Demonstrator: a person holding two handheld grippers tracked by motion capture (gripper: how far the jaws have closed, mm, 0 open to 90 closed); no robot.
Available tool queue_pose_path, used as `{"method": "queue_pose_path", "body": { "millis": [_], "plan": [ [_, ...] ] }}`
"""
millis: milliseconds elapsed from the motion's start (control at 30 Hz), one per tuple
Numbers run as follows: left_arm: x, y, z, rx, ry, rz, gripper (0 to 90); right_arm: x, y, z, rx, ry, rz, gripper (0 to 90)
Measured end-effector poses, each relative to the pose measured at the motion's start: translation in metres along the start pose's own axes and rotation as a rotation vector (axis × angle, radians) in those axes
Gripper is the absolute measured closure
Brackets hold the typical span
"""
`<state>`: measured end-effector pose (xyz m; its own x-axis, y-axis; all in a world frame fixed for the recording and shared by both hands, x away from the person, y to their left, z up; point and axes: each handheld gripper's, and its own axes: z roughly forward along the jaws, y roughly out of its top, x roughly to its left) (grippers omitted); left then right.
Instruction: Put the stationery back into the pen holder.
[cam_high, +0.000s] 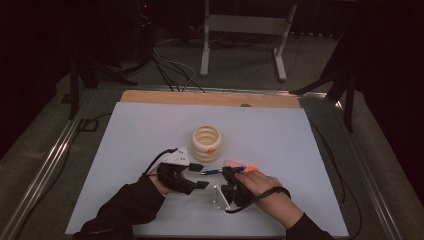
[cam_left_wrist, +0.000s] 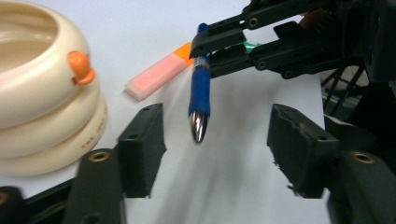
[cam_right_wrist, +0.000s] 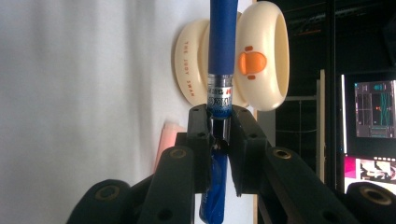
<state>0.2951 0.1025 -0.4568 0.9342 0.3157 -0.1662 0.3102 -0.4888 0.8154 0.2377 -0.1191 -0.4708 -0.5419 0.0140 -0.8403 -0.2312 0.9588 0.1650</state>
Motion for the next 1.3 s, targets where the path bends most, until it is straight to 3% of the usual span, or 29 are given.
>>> {"method": "queue_pose_path", "body": {
  "millis": [167, 300, 467, 600, 667, 900, 1300],
  "plan": [
    [0.002, -0.008, -0.007, -0.008, 0.018, -0.02, 25.7, -0.003, -0.002, 0.0, -0.003, -0.006, 0.012, 79.5],
    [0.003, -0.015, -0.009, -0.006, -0.006, -0.019, 17.5, -0.006, -0.003, -0.001, -0.005, -0.017, 0.034, 79.6],
    [0.003, -0.023, -0.008, -0.025, -0.013, -0.025, 13.8, -0.014, -0.004, -0.002, -0.022, -0.016, 0.094, 79.6],
    [0.002, -0.028, -0.006, -0.007, -0.02, -0.017, 2.7, -0.021, -0.005, -0.002, -0.028, -0.027, 0.124, 79.5],
    [0.001, -0.029, -0.006, -0.021, -0.01, -0.009, 1.0, -0.024, -0.006, -0.003, -0.03, -0.029, 0.143, 79.5],
    [0.001, -0.033, -0.012, -0.073, 0.04, -0.006, 0.2, -0.039, -0.012, -0.002, -0.067, -0.003, 0.279, 79.5],
    [-0.001, -0.039, -0.012, -0.08, 0.025, -0.01, 0.3, -0.065, -0.021, 0.002, -0.094, 0.019, 0.507, 79.5]
  ]
}}
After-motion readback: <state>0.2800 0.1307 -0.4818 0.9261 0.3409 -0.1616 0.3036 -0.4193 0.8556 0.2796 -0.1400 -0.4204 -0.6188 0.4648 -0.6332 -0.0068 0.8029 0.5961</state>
